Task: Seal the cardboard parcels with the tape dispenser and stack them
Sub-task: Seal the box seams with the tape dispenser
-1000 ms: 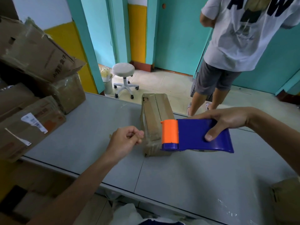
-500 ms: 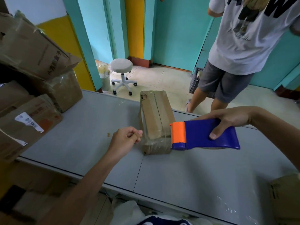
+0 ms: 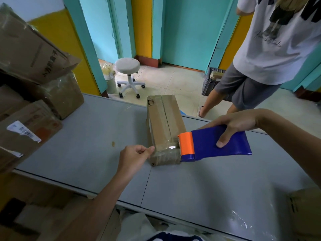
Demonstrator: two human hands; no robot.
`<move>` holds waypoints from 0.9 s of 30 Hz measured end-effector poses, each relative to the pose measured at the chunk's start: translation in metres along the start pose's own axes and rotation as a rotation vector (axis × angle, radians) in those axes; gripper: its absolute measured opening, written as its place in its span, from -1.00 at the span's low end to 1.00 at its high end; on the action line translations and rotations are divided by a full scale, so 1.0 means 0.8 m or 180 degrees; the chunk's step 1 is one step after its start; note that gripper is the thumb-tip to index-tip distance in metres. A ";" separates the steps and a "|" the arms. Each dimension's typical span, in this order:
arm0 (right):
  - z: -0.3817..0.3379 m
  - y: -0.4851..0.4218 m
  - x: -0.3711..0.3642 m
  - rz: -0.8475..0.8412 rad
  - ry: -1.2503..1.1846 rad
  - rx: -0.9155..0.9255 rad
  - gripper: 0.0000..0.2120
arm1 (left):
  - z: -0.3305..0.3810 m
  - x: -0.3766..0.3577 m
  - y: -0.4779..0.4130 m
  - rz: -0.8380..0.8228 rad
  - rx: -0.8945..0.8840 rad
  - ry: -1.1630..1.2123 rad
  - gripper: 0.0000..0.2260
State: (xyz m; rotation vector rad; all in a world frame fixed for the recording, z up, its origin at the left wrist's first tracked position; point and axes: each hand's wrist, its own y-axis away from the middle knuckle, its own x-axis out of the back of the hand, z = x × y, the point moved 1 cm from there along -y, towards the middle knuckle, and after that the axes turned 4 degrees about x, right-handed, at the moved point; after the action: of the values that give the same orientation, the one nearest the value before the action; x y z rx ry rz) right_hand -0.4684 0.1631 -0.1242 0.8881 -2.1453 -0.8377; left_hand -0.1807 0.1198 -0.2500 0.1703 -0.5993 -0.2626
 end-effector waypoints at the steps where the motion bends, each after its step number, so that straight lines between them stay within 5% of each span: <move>1: 0.000 0.000 0.002 0.0014 0.0019 -0.0006 -0.44 | -0.004 0.001 -0.004 -0.0047 0.0101 -0.0485 -0.61; 3: 0.001 0.002 0.003 0.0026 0.0048 -0.0040 -0.40 | -0.015 0.008 -0.008 -0.0160 0.0362 -0.1201 -0.56; 5: 0.002 0.000 0.001 0.0032 0.0024 -0.0028 -0.40 | -0.019 0.014 -0.008 0.0055 0.0203 -0.1050 -0.62; 8: 0.004 -0.004 -0.001 0.0052 -0.0084 -0.0006 -0.48 | 0.020 0.004 0.003 0.0687 -0.1098 -0.0653 -0.59; 11: -0.003 -0.003 -0.003 0.0028 -0.0022 0.0016 -0.49 | 0.066 -0.024 0.000 0.0495 -0.1814 -0.1060 -0.59; 17: 0.000 0.013 -0.009 0.0075 0.0053 0.0078 -0.49 | 0.065 -0.052 -0.041 -0.0247 -0.1549 -0.2116 -0.56; 27: 0.030 0.072 -0.009 0.0329 -0.0131 -0.0171 -0.43 | 0.069 -0.049 -0.052 -0.0517 -0.1769 -0.1679 -0.56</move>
State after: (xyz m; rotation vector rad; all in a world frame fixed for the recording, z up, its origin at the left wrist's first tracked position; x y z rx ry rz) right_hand -0.5026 0.2085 -0.0969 0.7322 -2.1736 -0.8637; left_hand -0.2518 0.0869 -0.2354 -0.4022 -1.0105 -0.6303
